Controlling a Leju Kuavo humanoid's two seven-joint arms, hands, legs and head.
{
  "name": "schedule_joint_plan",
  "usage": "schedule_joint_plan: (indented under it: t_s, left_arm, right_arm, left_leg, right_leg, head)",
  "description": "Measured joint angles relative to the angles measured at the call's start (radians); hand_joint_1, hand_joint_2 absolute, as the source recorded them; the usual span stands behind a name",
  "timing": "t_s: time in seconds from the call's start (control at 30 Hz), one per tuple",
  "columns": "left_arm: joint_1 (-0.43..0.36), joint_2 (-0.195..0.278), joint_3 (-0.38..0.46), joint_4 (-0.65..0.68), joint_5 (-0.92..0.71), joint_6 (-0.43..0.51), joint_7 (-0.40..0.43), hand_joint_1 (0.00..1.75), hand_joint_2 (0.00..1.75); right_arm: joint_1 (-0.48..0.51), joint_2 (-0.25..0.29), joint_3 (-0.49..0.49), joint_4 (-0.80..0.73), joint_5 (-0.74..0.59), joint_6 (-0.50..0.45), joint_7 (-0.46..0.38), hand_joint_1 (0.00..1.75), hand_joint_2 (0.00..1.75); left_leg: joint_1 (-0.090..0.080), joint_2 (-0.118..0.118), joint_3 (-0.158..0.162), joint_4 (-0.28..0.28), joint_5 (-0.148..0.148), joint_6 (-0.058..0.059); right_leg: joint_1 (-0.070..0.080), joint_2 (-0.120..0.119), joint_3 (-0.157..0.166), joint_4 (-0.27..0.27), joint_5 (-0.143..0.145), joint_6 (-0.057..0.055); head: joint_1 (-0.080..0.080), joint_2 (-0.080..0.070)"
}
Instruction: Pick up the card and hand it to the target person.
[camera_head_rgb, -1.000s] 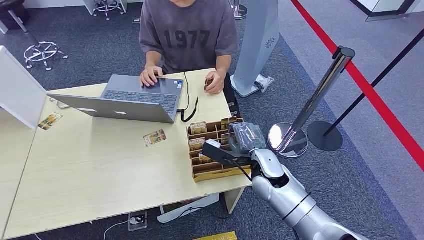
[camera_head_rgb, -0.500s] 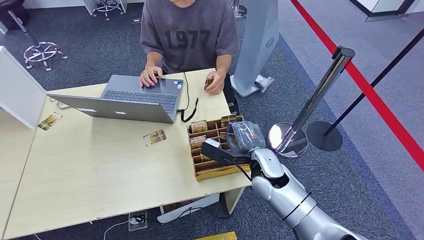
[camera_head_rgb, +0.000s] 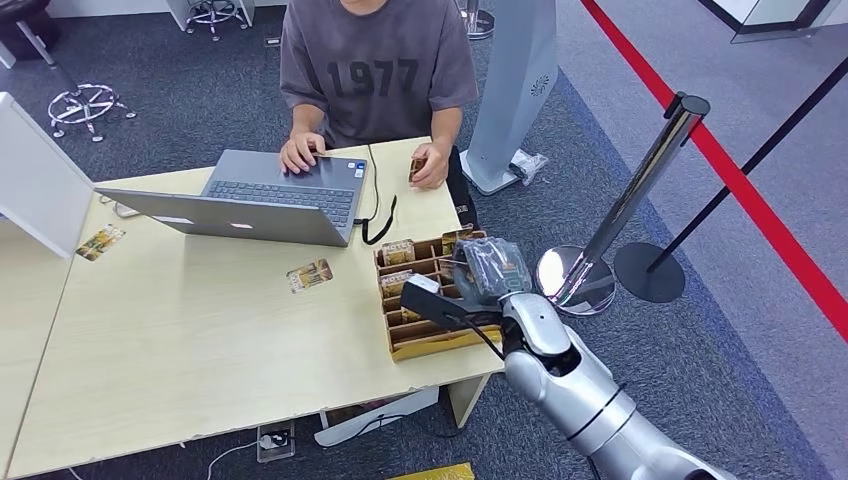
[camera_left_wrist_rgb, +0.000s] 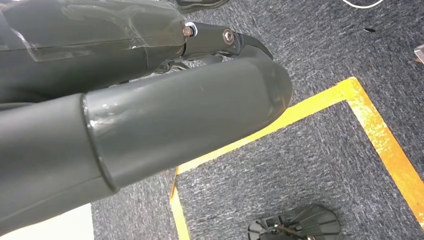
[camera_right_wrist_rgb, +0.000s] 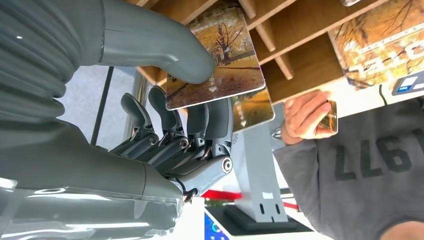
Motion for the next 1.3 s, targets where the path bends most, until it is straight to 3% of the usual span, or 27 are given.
schedule_joint_plan:
  t_s: [0.23,0.4,0.7,0.9,1.3]
  left_arm:
    - [0.001,0.002,0.0,0.0,0.006,-0.002,-0.004,0.0,0.0]
    - [0.002,0.004,0.0,0.0,0.007,-0.003,-0.009,0.0,0.0]
    - [0.0,0.004,0.0,0.0,-0.006,-0.003,-0.011,0.0,0.0]
    - [-0.008,0.003,0.0,0.0,-0.026,-0.011,0.004,0.0,0.0]
    - [-0.045,-0.007,-0.008,0.0,-0.066,-0.019,0.03,0.0,0.0]
  right_arm:
    - [-0.008,-0.072,-0.043,-0.114,-0.061,0.054,0.056,1.45,1.75]
    - [-0.026,-0.106,-0.075,-0.174,-0.09,0.053,0.059,1.64,1.75]
    - [-0.09,-0.109,-0.106,-0.214,-0.157,-0.075,-0.033,1.67,1.75]
    - [-0.136,-0.077,-0.107,-0.161,-0.214,-0.178,-0.14,1.66,1.75]
    - [-0.255,0.05,-0.09,0.099,-0.278,-0.264,-0.269,1.66,1.75]
  left_leg:
    - [0.0,0.0,0.0,0.0,0.0,0.0]
    - [0.0,0.0,0.0,0.0,0.0,0.0]
    - [0.0,0.0,-0.001,0.0,0.0,0.0]
    - [0.0,-0.001,-0.001,0.0,0.0,0.0]
    - [0.0,-0.001,-0.001,0.0,0.0,0.0]
  right_leg:
    - [0.0,0.0,0.0,0.0,0.0,0.0]
    - [0.0,0.0,0.0,0.0,0.0,0.0]
    - [0.0,0.0,0.0,0.0,0.0,0.0]
    - [0.0,0.0,0.0,0.0,0.0,0.0]
    - [0.0,-0.001,0.0,0.001,0.0,0.0]
  head:
    - [0.0,0.0]
    - [0.0,0.0]
    - [0.0,0.0]
    - [0.0,0.0]
    - [0.0,0.0]
